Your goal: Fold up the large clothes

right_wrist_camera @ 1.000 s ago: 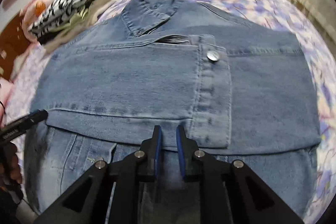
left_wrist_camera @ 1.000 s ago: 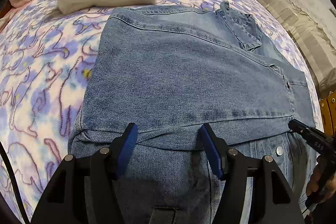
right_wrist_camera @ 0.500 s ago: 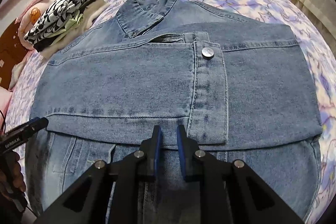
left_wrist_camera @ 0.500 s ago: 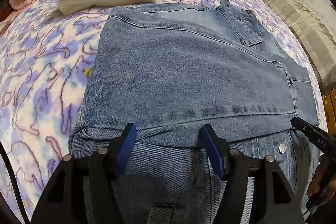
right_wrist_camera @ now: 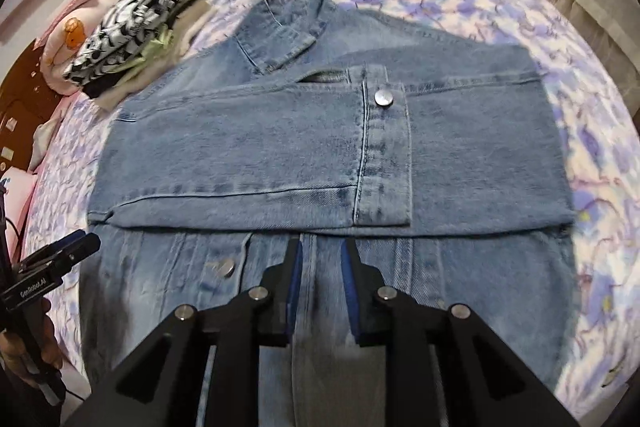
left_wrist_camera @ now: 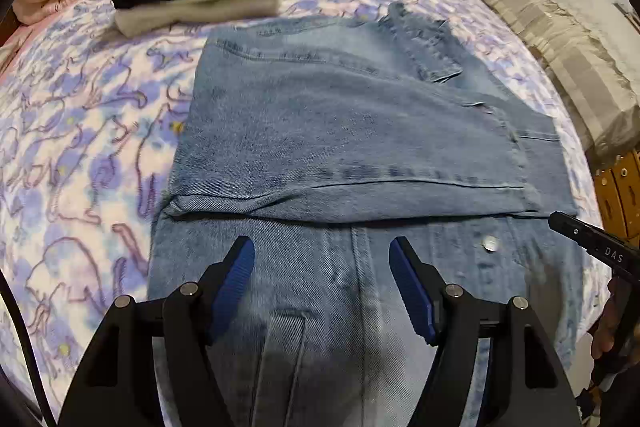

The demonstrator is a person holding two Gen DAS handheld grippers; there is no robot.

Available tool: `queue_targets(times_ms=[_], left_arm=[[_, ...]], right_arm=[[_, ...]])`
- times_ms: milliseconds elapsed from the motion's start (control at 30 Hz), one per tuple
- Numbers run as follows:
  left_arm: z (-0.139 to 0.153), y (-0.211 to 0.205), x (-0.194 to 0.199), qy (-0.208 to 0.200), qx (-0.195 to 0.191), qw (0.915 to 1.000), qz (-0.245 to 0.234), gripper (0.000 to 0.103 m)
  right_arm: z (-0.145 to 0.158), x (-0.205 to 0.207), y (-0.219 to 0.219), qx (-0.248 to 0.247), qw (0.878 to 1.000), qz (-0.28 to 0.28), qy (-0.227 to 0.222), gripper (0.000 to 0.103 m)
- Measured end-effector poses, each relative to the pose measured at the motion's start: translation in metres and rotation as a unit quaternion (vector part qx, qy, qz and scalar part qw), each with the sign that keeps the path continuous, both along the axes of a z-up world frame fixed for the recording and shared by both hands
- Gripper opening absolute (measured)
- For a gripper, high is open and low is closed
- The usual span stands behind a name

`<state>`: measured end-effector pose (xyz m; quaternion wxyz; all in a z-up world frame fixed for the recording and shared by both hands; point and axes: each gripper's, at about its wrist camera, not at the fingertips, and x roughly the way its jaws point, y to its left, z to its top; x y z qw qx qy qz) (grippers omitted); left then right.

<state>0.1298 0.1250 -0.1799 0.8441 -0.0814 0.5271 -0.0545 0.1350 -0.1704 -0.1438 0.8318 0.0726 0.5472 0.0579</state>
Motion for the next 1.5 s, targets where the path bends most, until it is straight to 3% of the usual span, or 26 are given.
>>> queue_targets(times_ms=[133, 400, 633, 800, 967, 1300, 1500], left_arm=[[0.027, 0.000, -0.021, -0.020, 0.004, 0.9998, 0.004, 0.081], [0.064, 0.004, -0.070, -0.044, 0.017, 0.9988, 0.015, 0.082], [0.066, 0.013, -0.109, -0.040, 0.027, 0.9986, 0.020, 0.082], [0.050, 0.025, -0.129, -0.017, 0.035, 0.9989, 0.026, 0.082], [0.021, 0.050, -0.139, 0.022, 0.017, 0.9984, 0.048, 0.082], [-0.045, 0.083, -0.145, 0.099, -0.040, 0.9928, 0.055, 0.082], [-0.059, 0.086, -0.147, 0.098, -0.066, 0.9922, 0.041, 0.082]], right_arm=[[0.030, -0.022, -0.005, 0.007, 1.000, 0.006, -0.024, 0.036], [0.076, -0.075, -0.027, 0.014, 0.998, 0.015, -0.055, 0.037], [0.084, -0.113, -0.052, -0.013, 0.998, 0.021, -0.060, 0.037], [0.072, -0.131, -0.076, -0.035, 0.998, 0.016, -0.046, 0.037], [0.050, -0.140, -0.113, -0.040, 0.999, -0.003, -0.009, 0.037], [-0.026, -0.157, -0.186, 0.040, 0.989, -0.054, 0.133, 0.037], [-0.057, -0.174, -0.198, 0.100, 0.979, -0.055, 0.169, 0.037]])
